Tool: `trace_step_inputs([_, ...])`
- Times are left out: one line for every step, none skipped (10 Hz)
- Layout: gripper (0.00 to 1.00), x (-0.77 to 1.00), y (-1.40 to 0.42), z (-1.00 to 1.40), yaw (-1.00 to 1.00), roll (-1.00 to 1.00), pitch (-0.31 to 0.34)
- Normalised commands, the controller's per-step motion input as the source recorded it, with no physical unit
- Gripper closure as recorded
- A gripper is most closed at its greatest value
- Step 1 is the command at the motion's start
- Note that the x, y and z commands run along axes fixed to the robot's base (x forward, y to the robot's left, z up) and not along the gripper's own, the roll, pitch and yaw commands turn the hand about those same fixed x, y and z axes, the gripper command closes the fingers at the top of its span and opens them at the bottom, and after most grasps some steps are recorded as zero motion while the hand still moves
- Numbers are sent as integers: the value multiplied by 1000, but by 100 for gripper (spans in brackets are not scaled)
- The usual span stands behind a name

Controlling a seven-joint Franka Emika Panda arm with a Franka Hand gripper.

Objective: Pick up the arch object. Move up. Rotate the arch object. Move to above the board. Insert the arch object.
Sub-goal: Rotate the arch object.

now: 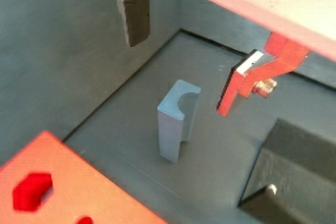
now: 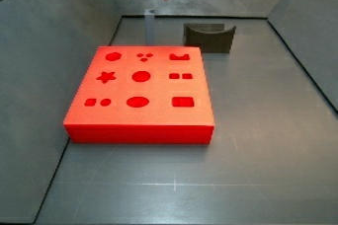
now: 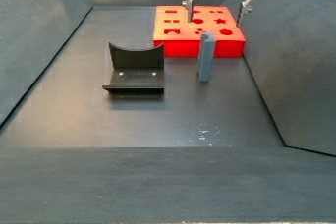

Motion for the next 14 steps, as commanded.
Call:
trace_step_inputs([0, 31, 17, -40, -1000, -2, 3])
trace_step_inputs([0, 32, 17, -35, -1000, -2, 3])
trace_step_inputs([0, 33, 17, -34, -1000, -2, 3])
trace_step_inputs([0, 33, 17, -33, -1000, -2, 3])
trace_step_inputs([0, 33, 17, -32, -1000, -3, 3])
trace_step_inputs([0, 33, 17, -32, -1000, -3, 3])
trace_step_inputs([0, 33, 17, -31, -1000, -3, 3])
trace_step_inputs([0, 33, 17, -31, -1000, -3, 3])
trace_step_inputs([0, 33, 17, -31, -1000, -3, 4])
trace_step_inputs([0, 34, 17, -31, -1000, -4, 4])
trace_step_inputs([0, 34, 17, -31, -1000, -4, 4])
trace_step_inputs([0, 34, 17, -31, -1000, -4, 5])
trace_step_inputs([0, 34, 17, -31, -1000, -5, 6])
trace_step_inputs([0, 34, 17, -31, -1000, -6, 6])
